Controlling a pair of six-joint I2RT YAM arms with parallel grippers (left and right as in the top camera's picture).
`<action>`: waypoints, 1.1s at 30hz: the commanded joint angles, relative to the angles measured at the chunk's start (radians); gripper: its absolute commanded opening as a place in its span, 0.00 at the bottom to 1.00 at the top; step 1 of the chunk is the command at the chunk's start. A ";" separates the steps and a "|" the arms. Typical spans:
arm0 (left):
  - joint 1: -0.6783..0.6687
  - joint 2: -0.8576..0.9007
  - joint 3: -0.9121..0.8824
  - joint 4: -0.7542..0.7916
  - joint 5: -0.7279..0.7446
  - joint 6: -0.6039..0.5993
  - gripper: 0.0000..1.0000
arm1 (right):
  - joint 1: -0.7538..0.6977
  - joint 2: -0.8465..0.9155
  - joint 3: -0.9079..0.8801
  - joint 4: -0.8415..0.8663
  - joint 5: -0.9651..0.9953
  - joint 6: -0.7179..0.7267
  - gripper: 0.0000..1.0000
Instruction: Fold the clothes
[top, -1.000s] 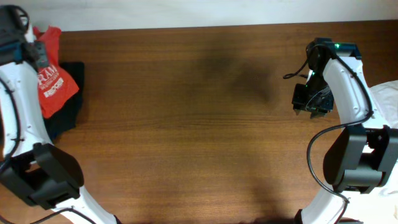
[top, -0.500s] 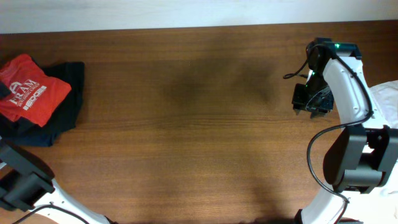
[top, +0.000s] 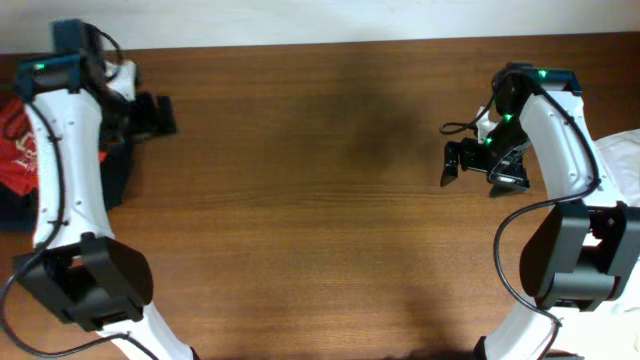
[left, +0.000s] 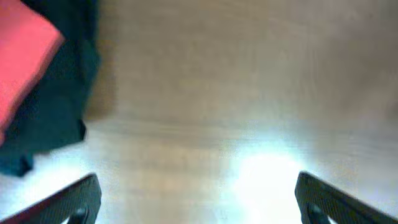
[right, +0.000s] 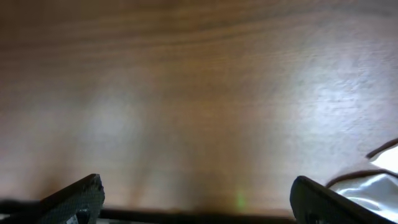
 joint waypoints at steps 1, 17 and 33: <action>-0.023 -0.008 0.003 -0.119 0.003 -0.006 0.99 | -0.003 -0.027 0.017 -0.051 -0.024 -0.027 0.99; -0.192 -1.219 -1.036 0.439 -0.109 0.062 0.99 | -0.003 -1.135 -0.600 0.246 0.079 0.000 0.99; -0.192 -1.391 -1.136 0.227 -0.109 0.062 0.99 | 0.010 -1.314 -0.644 0.404 0.132 -0.001 0.99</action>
